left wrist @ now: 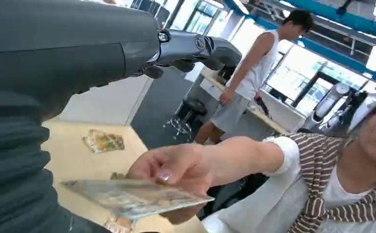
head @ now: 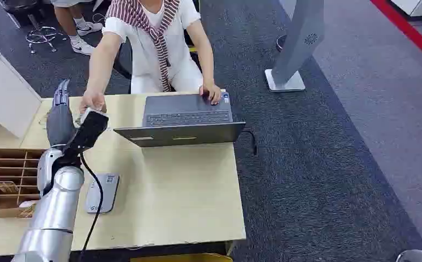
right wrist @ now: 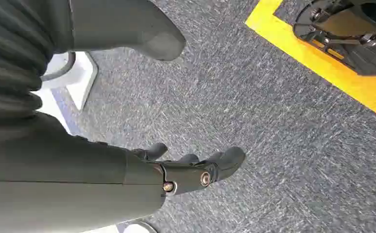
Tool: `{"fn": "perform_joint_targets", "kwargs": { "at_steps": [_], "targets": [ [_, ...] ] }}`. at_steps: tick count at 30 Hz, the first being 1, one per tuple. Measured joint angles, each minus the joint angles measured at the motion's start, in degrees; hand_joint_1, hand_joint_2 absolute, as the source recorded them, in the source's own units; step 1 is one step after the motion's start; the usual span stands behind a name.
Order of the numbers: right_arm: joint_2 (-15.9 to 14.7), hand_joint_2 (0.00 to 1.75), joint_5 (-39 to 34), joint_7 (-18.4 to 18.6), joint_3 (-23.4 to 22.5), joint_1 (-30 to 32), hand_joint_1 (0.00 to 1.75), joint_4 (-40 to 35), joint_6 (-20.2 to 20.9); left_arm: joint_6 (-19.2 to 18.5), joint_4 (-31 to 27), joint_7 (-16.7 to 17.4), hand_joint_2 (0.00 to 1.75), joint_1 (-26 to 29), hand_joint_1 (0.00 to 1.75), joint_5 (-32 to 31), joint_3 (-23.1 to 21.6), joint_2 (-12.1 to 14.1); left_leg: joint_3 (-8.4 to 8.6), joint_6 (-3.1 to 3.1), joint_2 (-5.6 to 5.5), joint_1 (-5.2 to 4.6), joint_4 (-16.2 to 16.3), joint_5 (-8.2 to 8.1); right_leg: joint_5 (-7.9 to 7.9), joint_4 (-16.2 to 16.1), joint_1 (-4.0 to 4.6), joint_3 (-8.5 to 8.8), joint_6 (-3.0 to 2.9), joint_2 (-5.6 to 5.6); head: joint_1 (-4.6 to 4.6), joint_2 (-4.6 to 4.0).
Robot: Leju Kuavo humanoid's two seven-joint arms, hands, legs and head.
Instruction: Pass the card to the sensor for recognition and then transmit it.
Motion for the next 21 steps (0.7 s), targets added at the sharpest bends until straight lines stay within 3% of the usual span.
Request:
{"fn": "perform_joint_targets", "kwargs": {
  "at_steps": [15, 21],
  "targets": [
    [-0.4, 1.75, 2.5, 0.3, 2.7, -0.7, 0.00, 0.0, 2.0, 6.3, 10.0, 8.0, 1.75, -12.2, 0.00, -20.3, -13.2, 2.3, -0.02, 0.03, -0.01, 0.00, 0.0, 0.02, 0.02, 0.0, -0.01, 0.00, 0.01, -0.01, 0.02, 0.00],
    [-0.7, 1.75, 2.7, 0.1, 3.7, -0.7, 0.00, 0.0, 2.1, 6.3, 11.3, 9.0, 1.75, -12.8, 0.00, -21.4, -14.9, 2.5, -0.02, 0.03, -0.01, 0.00, 0.0, 0.02, 0.02, 0.0, -0.01, 0.00, 0.01, 0.00, 0.02, 0.00]
  ]
}}
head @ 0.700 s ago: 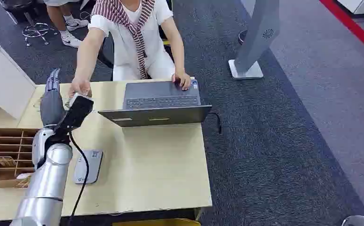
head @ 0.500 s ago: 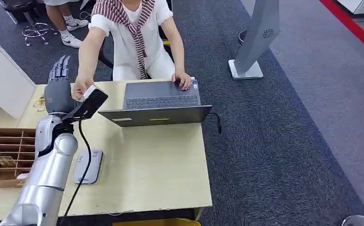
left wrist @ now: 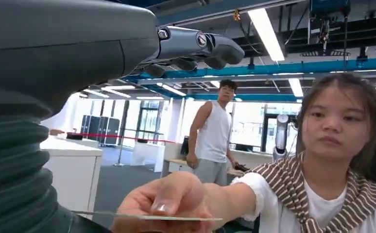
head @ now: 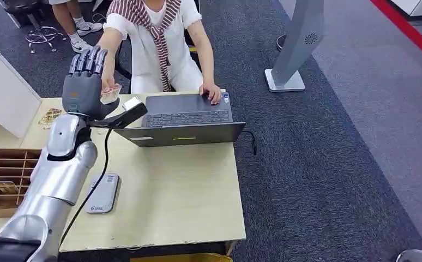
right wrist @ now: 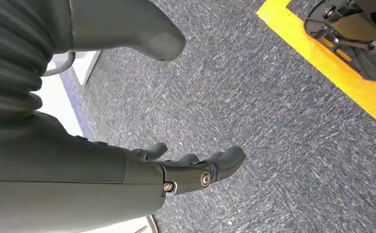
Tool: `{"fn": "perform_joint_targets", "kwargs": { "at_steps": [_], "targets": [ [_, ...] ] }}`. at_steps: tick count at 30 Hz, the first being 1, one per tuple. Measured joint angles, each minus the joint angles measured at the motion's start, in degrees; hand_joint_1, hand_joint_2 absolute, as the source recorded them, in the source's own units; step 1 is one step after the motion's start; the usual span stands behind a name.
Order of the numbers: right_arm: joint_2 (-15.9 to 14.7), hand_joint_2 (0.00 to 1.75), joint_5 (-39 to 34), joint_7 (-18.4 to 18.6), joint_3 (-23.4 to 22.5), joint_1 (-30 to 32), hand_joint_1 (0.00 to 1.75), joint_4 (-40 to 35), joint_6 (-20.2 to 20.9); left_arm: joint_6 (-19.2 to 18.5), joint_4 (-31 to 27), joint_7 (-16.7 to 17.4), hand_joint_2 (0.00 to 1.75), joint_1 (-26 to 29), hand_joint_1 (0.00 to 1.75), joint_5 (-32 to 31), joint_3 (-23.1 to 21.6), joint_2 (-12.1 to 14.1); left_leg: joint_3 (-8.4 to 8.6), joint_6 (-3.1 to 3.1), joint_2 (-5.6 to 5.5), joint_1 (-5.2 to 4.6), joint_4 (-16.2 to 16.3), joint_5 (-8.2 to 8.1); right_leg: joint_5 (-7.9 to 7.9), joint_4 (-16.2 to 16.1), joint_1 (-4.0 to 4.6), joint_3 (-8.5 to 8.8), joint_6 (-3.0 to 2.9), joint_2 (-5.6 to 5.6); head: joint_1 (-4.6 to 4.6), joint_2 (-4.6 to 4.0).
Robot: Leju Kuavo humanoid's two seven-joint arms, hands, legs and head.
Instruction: Pass the card to the sensor for recognition and then transmit it.
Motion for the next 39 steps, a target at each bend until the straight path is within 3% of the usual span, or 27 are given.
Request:
{"fn": "perform_joint_targets", "kwargs": {
  "at_steps": [2, 3, 32, 36, 39],
  "targets": [
    [0.0, 1.75, 0.0, -0.1, 0.1, 0.0, 0.00, 0.0, 0.0, 0.0, 0.2, 0.1, 1.75, 0.0, 0.00, 0.0, -0.2, 0.0, 0.00, 0.00, 0.00, 0.00, 0.0, 0.00, 0.00, 0.0, 0.00, 0.00, 0.00, 0.00, 0.00, 0.00],
    [0.0, 1.75, 0.0, -0.1, 0.2, 0.0, 0.00, 0.0, 0.0, 0.0, 0.3, 0.1, 1.75, 0.0, 1.75, 0.0, -0.3, 0.0, 0.00, 0.00, 0.00, 0.00, 0.0, 0.00, 0.00, 0.0, 0.00, 0.00, 0.00, 0.00, 0.00, 0.00],
    [-0.5, 1.75, 1.9, -1.2, 2.5, 0.2, 0.00, 0.0, 0.6, -1.1, 0.8, 0.2, 1.75, -0.1, 1.75, 1.3, -1.0, 0.2, 0.00, 0.03, 0.00, 0.00, 0.0, 0.02, 0.01, 0.0, 0.00, 0.00, -0.01, 0.00, 0.00, 0.00],
    [-0.5, 1.75, 1.9, -1.4, 3.0, 0.3, 0.00, 0.0, 0.6, -0.4, 0.8, 0.0, 1.75, 0.0, 1.75, 2.0, -1.0, -0.1, -0.01, 0.03, 0.00, 0.00, 0.0, 0.02, 0.01, 0.0, 0.00, 0.00, 0.00, 0.00, 0.00, 0.00],
    [-0.6, 1.75, 1.8, -1.5, 3.1, 0.3, 0.00, 0.0, 0.5, 1.7, 0.3, -2.3, 1.75, 0.9, 1.75, 4.2, -1.0, -0.2, -0.01, 0.04, 0.01, 0.00, 0.0, 0.02, 0.01, 0.0, -0.03, 0.01, 0.00, 0.01, 0.00, 0.00]
  ]
}}
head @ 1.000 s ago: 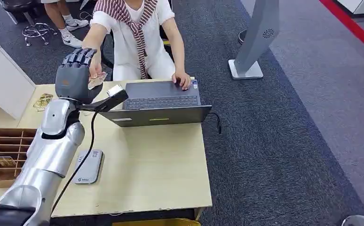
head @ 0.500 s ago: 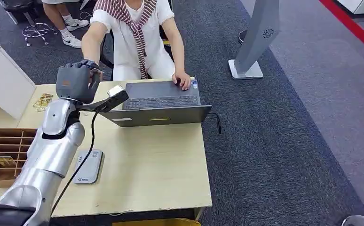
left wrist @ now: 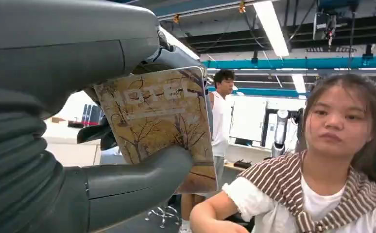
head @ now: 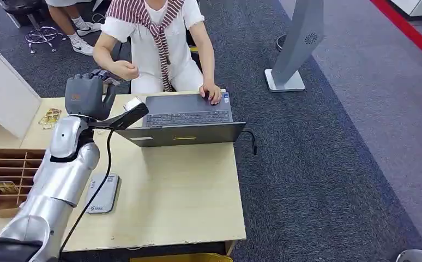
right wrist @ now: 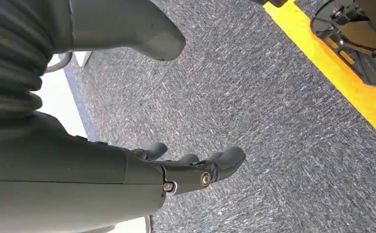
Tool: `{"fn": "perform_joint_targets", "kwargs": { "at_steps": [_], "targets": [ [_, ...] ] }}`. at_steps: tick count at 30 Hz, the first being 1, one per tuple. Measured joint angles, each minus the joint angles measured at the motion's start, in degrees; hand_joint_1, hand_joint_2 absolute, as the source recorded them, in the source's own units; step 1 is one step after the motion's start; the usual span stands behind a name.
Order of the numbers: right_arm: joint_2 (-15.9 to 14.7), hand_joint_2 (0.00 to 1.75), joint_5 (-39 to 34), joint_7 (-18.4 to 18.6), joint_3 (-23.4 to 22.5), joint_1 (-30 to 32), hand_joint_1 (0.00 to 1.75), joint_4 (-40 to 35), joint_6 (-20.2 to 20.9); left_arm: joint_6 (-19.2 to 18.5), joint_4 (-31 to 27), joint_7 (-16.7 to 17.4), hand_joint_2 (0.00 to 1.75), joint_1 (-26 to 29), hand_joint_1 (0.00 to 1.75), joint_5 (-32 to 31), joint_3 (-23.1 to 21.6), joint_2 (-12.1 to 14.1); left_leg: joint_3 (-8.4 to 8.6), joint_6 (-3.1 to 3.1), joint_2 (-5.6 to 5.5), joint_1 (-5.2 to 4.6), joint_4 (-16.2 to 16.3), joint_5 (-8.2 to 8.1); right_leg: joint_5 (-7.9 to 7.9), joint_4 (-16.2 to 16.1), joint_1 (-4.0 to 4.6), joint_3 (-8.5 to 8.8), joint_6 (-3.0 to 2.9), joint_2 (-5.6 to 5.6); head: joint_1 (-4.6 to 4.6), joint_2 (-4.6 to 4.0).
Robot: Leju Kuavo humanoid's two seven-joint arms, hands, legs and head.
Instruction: Pass the card to the sensor for recognition and then transmit it.
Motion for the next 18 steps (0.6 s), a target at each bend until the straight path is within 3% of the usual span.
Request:
{"fn": "perform_joint_targets", "kwargs": {
  "at_steps": [2, 6, 18],
  "targets": [
    [0.0, 1.75, -0.2, -0.3, 0.0, 0.3, 0.00, 0.0, -0.3, 1.6, -2.6, -2.6, 1.75, 2.5, 1.75, 2.8, 0.0, 0.2, -0.01, 0.00, -0.01, 0.00, 0.0, 0.00, -0.01, 0.0, -0.01, 0.00, 0.01, 0.00, 0.00, -0.02],
    [0.0, 1.75, -1.1, -0.5, 0.0, 1.1, 0.00, 0.0, -1.3, 5.7, -13.5, -8.3, 1.75, 11.7, 1.75, 8.5, 0.0, 1.5, -0.01, 0.02, 0.03, 0.00, 0.0, -0.05, -0.04, 0.0, -0.01, -0.01, 0.01, 0.04, 0.00, 0.00],
    [-0.9, 1.75, -2.2, -1.9, 0.0, 2.7, 0.00, 0.3, -2.5, 11.0, -38.4, -14.6, 1.75, 31.3, 1.75, 11.3, 0.0, 5.7, -0.05, 0.05, -0.03, 0.01, 0.0, -0.08, -0.09, 0.0, 0.00, -0.01, 0.02, -0.03, 0.00, 0.00]
  ]
}}
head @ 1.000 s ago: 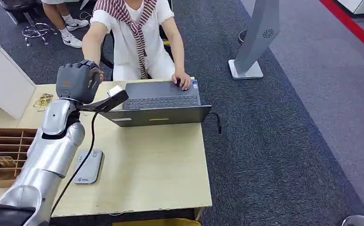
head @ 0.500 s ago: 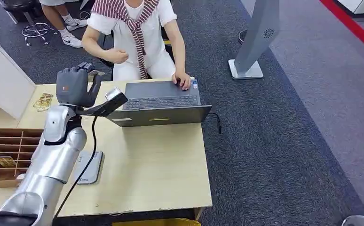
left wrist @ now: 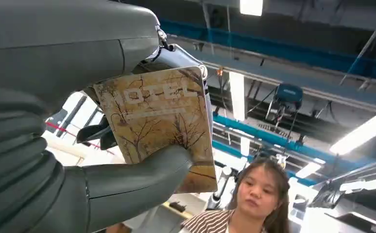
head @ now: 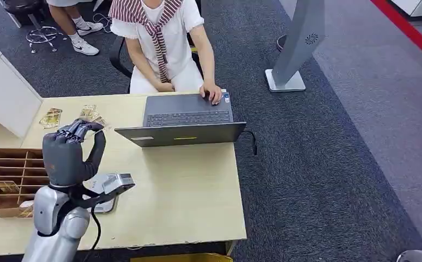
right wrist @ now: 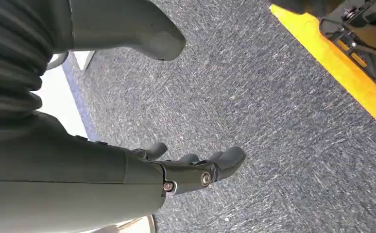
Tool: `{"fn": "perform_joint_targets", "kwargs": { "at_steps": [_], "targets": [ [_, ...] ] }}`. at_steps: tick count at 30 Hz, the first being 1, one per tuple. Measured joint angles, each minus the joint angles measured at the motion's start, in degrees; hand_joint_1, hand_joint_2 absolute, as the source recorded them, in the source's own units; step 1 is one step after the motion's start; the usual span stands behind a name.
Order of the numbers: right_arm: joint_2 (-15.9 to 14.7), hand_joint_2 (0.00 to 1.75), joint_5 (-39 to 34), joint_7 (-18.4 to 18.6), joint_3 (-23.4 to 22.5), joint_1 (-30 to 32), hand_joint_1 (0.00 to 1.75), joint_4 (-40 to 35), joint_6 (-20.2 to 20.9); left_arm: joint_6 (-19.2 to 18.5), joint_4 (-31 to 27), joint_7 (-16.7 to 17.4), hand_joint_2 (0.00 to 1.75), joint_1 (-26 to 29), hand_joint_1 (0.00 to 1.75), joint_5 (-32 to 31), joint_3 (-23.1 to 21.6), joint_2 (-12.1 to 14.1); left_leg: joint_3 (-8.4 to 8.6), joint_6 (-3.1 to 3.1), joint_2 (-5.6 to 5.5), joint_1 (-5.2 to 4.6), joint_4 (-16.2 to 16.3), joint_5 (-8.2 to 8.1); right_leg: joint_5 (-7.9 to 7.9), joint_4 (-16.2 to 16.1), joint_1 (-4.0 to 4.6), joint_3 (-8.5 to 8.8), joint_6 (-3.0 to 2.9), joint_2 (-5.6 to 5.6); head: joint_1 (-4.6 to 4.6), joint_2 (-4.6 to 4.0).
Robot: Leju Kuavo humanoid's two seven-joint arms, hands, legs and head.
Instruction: Pass the card to the sensor for recognition and then transmit it.
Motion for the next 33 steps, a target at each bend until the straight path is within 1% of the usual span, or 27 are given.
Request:
{"fn": "perform_joint_targets", "kwargs": {
  "at_steps": [4, 7, 10, 12, 13, 14, 16, 18, 24, 28, 33],
  "targets": [
    [-0.3, 1.75, -0.1, -0.5, 0.0, 0.4, 0.00, 0.0, -0.5, 1.7, -4.8, -1.6, 1.75, 5.3, 1.75, 0.1, 0.0, 1.0, 0.00, 0.01, 0.00, -0.01, 0.0, -0.01, 0.00, 0.0, 0.00, 0.00, 0.00, 0.00, 0.00, 0.00],
    [-0.4, 1.75, -1.0, -0.7, -0.1, 0.7, 0.00, 0.1, -1.0, 2.1, -6.8, -1.8, 1.75, 9.0, 1.75, 0.1, 0.0, 1.8, -0.01, 0.01, 0.00, 0.00, 0.0, -0.02, -0.01, 0.0, 0.00, 0.00, 0.01, 0.00, 0.00, 0.00],
    [-0.4, 1.75, -1.5, -0.7, -0.5, 1.1, 0.00, 0.1, -1.4, 0.7, -7.0, -0.7, 1.75, 13.1, 1.75, -1.0, 0.0, 2.7, 0.00, 0.01, 0.01, -0.01, 0.0, -0.04, -0.02, 0.0, 0.00, -0.01, 0.02, 0.01, -0.02, 0.00],
    [-0.5, 1.75, -1.9, -0.7, -0.6, 1.4, 0.00, 0.1, -1.4, 0.4, -6.7, -0.5, 1.75, 14.8, 1.75, -1.3, 0.0, 3.4, -0.01, 0.01, 0.00, -0.01, 0.0, -0.04, -0.03, 0.0, 0.01, -0.01, 0.02, 0.00, 0.00, 0.00],
    [-0.5, 1.75, -1.9, -0.7, -0.6, 1.4, 0.00, 0.2, -1.4, -0.2, -6.4, -0.4, 1.75, 15.4, 1.75, -1.4, 0.0, 3.8, -0.02, 0.01, -0.01, -0.01, 0.0, -0.05, -0.03, 0.0, 0.01, -0.01, 0.02, -0.02, -0.02, 0.00],
    [-0.5, 1.75, -1.8, -0.7, -0.6, 1.5, 0.00, 0.2, -1.4, -1.9, -6.1, -0.1, 1.75, 15.7, 1.75, -1.5, 0.0, 4.1, -0.02, 0.01, -0.02, -0.01, 0.0, -0.04, -0.03, 0.0, 0.01, 0.00, 0.02, -0.03, 0.00, -0.02],
    [-0.6, 1.75, -1.8, -0.7, -0.6, 1.5, 0.00, 0.2, -1.4, -4.2, -4.7, 0.5, 1.75, 16.1, 1.75, -1.5, 0.0, 4.8, -0.01, 0.01, -0.02, 0.00, 0.0, -0.04, -0.03, 0.0, 0.01, 0.00, 0.02, -0.03, 0.00, 0.00],
    [-0.7, 1.75, -1.8, -0.6, -0.7, 1.5, 0.00, 0.3, -1.4, -5.7, -2.9, 1.5, 1.75, 16.4, 1.75, -2.1, 0.4, 5.3, -0.01, 0.01, 0.00, 0.01, 0.0, -0.04, -0.02, 0.0, 0.00, 0.00, 0.01, -0.03, 0.00, 0.00],
    [-0.9, 1.75, -0.7, -0.6, -0.7, 1.7, 0.00, 0.3, -1.3, -10.9, 4.6, 4.6, 1.75, 15.8, 1.75, -4.3, 2.2, 6.4, 0.00, -0.01, -0.01, 0.00, 0.0, -0.02, -0.02, 0.0, 0.01, 0.00, 0.01, -0.03, 0.00, 0.00],
    [-1.0, 1.75, -0.4, -0.9, -0.7, 1.7, 0.00, 0.3, -1.3, -11.3, 9.7, 7.3, 1.75, 13.7, 1.75, -5.8, 3.3, 6.3, -0.01, -0.01, -0.03, 0.01, 0.0, -0.01, -0.01, 0.0, 0.01, 0.00, 0.01, -0.03, 0.00, 0.00],
    [-1.0, 1.75, 0.3, -1.0, -0.7, 1.7, 0.00, 0.3, -1.2, -11.0, 14.8, 8.6, 1.75, 10.4, 1.75, -6.8, 4.0, 6.0, -0.01, 0.01, -0.04, 0.01, 0.0, -0.01, -0.01, 0.0, 0.01, 0.00, 0.03, -0.03, 0.00, 0.00]
  ]
}}
